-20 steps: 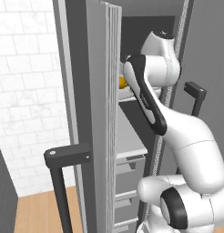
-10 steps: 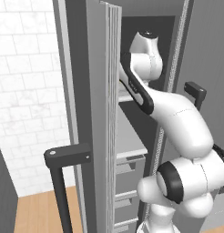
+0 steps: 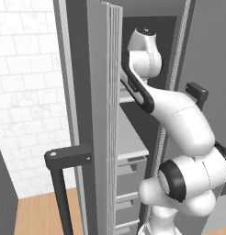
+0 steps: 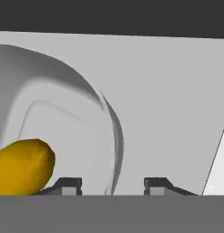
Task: Take the meat container that has the shrimp and place it on the second highest rack of the freezer. Then take the vegetable container that has the lemon and lime and place it on the highest rack of the freezer.
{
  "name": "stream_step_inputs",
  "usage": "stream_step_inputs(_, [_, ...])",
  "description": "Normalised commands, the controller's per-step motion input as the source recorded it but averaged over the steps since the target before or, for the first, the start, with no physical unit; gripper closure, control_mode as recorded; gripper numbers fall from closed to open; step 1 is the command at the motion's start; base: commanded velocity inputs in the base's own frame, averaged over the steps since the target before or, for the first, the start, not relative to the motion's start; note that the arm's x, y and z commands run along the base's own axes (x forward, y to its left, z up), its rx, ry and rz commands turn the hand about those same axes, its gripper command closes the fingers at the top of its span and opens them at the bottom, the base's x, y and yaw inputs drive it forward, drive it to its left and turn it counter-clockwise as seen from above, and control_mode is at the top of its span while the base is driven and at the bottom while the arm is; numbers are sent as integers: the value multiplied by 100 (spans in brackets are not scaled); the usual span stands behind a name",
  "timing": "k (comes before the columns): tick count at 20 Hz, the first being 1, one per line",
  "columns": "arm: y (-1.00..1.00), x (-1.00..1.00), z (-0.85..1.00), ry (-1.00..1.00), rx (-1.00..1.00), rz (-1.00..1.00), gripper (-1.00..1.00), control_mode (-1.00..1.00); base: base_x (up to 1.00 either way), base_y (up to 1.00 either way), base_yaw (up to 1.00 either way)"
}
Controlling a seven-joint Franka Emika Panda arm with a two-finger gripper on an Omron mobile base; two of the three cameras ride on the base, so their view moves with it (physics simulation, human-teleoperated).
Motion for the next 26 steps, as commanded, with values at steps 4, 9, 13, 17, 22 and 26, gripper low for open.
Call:
stream_step_inputs(4, [-25, -84, 30, -22, 0, 0, -100, -100, 0, 0, 0])
stream_step_inputs(9, [-20, -100, 19, -20, 0, 1, -100, -100, 0, 0, 0])
stream_step_inputs(13, [-10, -100, 0, -10, 0, 3, -100, -100, 0, 0, 0])
stream_step_inputs(17, [-7, -100, 0, 0, 0, 8, -100, -100, 0, 0, 0])
stream_step_inputs(22, [-17, -96, 0, 12, -1, 15, -100, -100, 0, 0, 0])
stream_step_inputs(26, [-13, -76, 0, 24, -10, 21, -100, -100, 0, 0, 0])
